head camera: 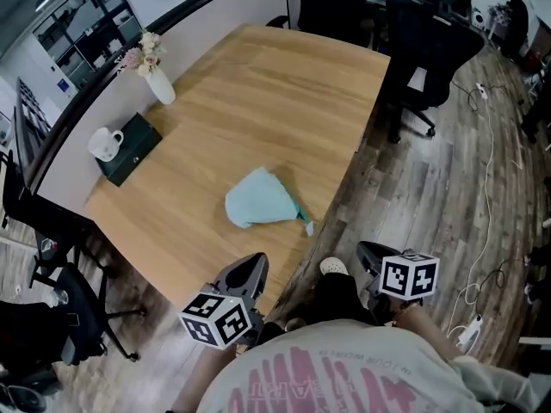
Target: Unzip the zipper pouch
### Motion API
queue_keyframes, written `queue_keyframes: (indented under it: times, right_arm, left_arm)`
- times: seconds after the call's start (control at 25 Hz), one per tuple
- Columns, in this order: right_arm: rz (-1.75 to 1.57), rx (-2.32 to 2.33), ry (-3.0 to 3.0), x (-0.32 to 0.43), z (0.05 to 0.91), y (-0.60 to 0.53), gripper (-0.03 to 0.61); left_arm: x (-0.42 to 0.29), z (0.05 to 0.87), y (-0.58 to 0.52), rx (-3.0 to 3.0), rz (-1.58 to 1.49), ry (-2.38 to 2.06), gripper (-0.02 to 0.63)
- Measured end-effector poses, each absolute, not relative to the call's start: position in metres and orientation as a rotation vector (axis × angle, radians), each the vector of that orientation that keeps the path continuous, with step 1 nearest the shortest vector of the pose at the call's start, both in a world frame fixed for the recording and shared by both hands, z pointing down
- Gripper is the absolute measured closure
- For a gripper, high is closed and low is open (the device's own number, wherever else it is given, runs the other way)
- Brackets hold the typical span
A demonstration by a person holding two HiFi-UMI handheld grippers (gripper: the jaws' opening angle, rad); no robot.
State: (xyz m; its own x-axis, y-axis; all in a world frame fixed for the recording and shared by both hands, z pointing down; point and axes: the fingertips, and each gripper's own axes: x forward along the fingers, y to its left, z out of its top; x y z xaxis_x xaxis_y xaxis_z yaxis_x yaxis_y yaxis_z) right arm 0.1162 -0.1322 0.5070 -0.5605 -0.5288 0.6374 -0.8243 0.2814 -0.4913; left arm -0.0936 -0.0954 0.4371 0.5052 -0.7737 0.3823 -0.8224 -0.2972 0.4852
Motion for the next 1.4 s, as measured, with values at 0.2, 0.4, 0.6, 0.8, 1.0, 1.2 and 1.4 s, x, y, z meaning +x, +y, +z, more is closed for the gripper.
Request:
queue_keyframes:
  times: [0.2, 0.4, 0.6, 0.8, 1.0, 1.2, 1.4]
  right_arm:
    - [1.168, 1.027, -2.286, 0.095, 0.508, -0.225, 0.580]
    - [1.184, 0.903, -2.339, 0.094, 0.510, -0.311, 0.580]
    - [1.213, 0.837, -2.352, 0.114, 0.522, -0.366, 0.580]
    - [1.271, 0.849, -2.371, 0.129, 0.525, -0.406, 0.580]
    - [1.270, 0.831, -2.420, 0.134, 0.514, -0.423, 0.580]
    - [1.209, 0.780, -2.451, 0.130, 0.504, -0.423, 0.580]
    - [1.168, 0.726, -2.452, 0.128, 0.501, -0.415, 0.580]
  left_arm:
    - [-0.094, 0.429, -0.151, 2.018, 0.066, -1.404, 0.612]
    - [-0.096, 0.426, -0.201, 1.946, 0.102, -1.502, 0.612]
    - [-0.098, 0.427, -0.252, 1.937, 0.290, -1.583, 0.611]
    - [-0.099, 0.429, -0.308, 2.017, 0.645, -1.480, 0.585]
    - [-0.086, 0.467, -0.338, 2.013, 0.874, -1.136, 0.452]
    - [-0.085, 0.520, -0.336, 1.897, 1.162, -0.826, 0.413]
    - [-0.095, 0.550, -0.325, 1.748, 1.222, -0.672, 0.410]
